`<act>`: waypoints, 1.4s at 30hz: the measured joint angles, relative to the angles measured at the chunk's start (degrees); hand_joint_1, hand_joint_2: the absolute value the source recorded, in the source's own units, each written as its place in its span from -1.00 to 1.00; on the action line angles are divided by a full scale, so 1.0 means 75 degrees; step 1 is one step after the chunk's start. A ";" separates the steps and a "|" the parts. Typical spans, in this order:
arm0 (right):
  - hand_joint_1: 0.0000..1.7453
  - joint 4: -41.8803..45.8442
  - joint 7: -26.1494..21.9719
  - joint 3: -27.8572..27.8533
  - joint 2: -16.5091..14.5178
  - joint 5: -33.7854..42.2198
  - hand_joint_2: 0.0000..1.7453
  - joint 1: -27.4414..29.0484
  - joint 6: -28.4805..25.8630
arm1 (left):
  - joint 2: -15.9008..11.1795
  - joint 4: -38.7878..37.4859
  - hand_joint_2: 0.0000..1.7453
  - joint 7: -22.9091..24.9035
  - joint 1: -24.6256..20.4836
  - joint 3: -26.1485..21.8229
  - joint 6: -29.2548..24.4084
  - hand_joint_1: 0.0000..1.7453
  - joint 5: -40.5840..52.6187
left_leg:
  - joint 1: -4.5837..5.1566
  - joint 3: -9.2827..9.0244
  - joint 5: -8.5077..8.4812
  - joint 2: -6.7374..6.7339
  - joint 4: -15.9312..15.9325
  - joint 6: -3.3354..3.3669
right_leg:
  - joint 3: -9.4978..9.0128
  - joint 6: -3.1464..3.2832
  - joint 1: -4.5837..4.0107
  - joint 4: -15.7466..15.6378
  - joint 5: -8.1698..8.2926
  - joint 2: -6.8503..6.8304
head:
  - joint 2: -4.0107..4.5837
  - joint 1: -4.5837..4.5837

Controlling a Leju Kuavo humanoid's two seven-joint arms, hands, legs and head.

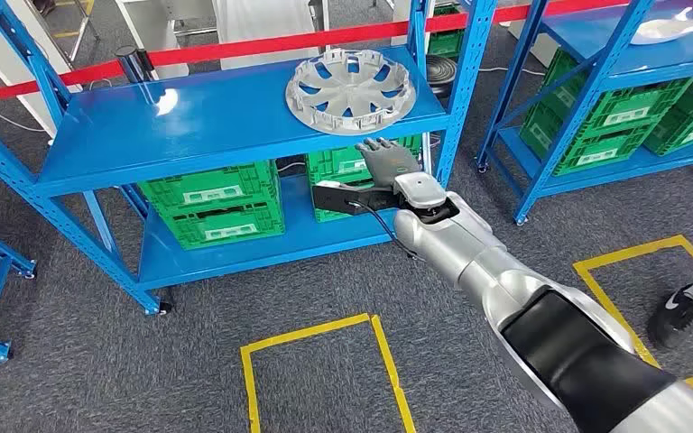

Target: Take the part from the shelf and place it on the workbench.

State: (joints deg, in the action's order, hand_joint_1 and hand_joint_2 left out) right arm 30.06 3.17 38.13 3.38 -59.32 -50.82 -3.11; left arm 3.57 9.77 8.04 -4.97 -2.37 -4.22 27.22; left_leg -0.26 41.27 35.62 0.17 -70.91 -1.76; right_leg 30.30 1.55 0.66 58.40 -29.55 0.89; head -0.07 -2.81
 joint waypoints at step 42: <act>-1.00 0.3171 0.0755 0.0533 0.1877 0.0359 -1.00 0.1969 0.0129 | 0.0004 -0.0041 -1.00 0.0028 -0.0107 -0.0050 0.0075 -1.00 0.0401 | 0.0082 -0.0779 -0.1518 0.0053 0.1752 0.0481 | 0.0571 -0.0338 -0.0069 0.1274 -0.0553 -0.0043 | -0.0001 -0.0002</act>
State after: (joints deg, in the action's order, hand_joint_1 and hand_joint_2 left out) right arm 53.84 8.83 42.13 17.45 -56.63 -36.06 -2.15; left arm 3.60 9.46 8.26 -5.77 -2.75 -3.66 30.23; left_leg 0.36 35.43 24.24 0.57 -57.77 1.85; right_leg 34.58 -0.98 0.15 67.95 -33.70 0.56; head -0.07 -2.82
